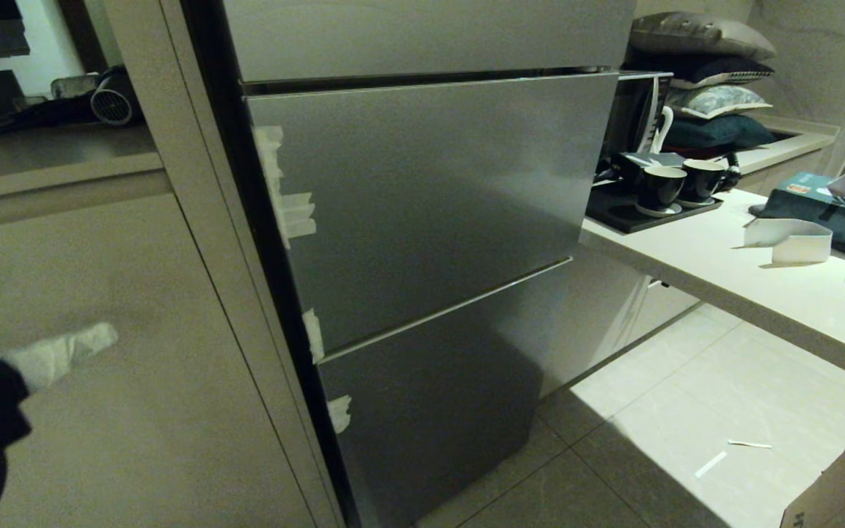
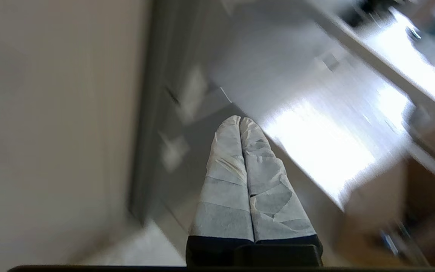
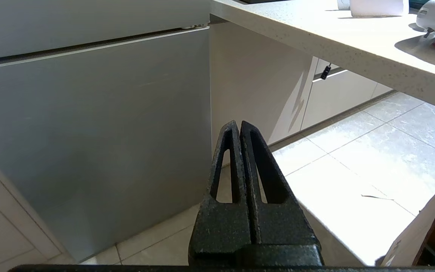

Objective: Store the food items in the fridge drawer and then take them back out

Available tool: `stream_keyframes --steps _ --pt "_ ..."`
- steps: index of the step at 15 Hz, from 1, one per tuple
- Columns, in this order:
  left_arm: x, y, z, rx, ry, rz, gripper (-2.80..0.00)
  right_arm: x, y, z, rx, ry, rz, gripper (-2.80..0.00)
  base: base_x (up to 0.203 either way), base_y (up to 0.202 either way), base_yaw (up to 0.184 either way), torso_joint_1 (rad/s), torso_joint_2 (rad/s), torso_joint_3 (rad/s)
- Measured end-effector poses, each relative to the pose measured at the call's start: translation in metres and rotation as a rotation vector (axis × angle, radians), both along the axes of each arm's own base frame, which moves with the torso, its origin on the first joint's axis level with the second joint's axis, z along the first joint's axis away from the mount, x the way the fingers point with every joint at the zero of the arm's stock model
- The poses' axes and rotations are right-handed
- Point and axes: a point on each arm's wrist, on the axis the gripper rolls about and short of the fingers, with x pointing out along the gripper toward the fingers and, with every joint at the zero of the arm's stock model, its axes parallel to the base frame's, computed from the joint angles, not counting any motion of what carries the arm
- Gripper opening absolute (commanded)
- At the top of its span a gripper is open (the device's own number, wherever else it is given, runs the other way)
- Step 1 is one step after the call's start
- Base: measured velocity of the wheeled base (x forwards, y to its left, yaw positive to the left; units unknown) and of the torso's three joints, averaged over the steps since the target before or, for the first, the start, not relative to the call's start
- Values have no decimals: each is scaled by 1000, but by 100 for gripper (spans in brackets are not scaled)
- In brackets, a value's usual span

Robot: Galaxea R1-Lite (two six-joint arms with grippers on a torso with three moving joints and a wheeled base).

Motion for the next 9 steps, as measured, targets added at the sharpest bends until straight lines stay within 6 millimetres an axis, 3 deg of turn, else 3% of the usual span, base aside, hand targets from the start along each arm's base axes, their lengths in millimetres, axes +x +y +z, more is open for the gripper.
stream_keyframes --steps 5,9 --pt "80 -3 21 -5 -28 58 -280 0 0 0 0 0 0 -280 0 0 0 0 0 0" --pt "123 -18 34 -81 -123 14 -280 0 0 0 0 0 0 -280 0 0 0 0 0 0"
